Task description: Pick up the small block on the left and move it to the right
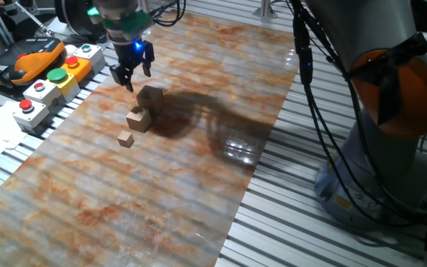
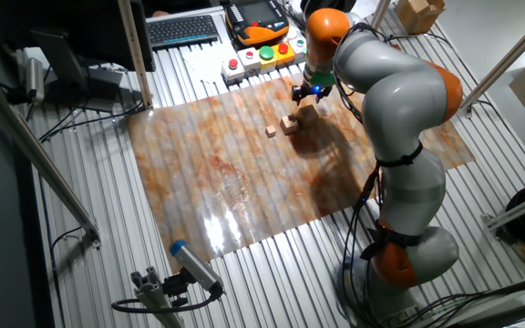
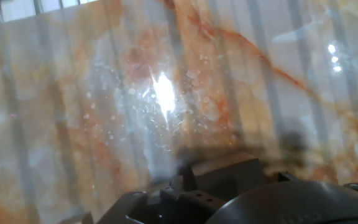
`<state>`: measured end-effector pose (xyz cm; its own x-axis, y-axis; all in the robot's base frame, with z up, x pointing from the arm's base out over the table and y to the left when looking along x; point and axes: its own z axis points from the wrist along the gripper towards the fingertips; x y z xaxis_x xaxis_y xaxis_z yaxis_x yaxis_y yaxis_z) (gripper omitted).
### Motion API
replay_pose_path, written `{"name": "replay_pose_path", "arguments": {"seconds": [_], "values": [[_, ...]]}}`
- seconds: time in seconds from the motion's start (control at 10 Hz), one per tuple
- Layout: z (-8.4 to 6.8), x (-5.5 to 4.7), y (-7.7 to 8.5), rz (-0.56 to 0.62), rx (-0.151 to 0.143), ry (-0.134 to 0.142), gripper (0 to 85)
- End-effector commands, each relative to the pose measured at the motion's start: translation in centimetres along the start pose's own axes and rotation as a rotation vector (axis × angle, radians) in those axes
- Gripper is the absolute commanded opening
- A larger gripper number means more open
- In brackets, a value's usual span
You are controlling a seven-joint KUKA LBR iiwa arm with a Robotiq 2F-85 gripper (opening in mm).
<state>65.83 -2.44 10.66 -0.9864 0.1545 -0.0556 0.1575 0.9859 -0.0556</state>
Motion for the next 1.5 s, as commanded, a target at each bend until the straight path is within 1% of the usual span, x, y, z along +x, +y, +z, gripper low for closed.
{"name": "replay_pose_path", "arguments": {"seconds": [0.0, 0.1, 0.2, 0.3, 0.5, 0.6, 1.0, 1.2, 1.3, 1.4], "values": [[0.3, 0.0, 0.1, -0.004, 0.008, -0.003, 85.0], [0.9, 0.1, 0.3, -0.003, 0.016, -0.013, 85.0], [1.4, 0.1, 0.5, 0.002, 0.016, -0.019, 85.0], [1.8, 0.1, 0.3, -0.009, 0.017, -0.02, 85.0], [2.5, 0.1, -0.1, -0.015, 0.014, -0.022, 85.0], [2.9, 0.2, -0.2, -0.014, 0.012, -0.03, 85.0], [3.6, 0.3, -0.6, -0.014, 0.003, -0.034, 85.0], [4.5, 0.4, -1.0, -0.02, -0.007, -0.047, 85.0], [4.6, 0.4, -0.9, -0.02, -0.009, -0.047, 68.0], [4.6, 0.4, -0.9, -0.025, -0.014, -0.043, 68.0]]}}
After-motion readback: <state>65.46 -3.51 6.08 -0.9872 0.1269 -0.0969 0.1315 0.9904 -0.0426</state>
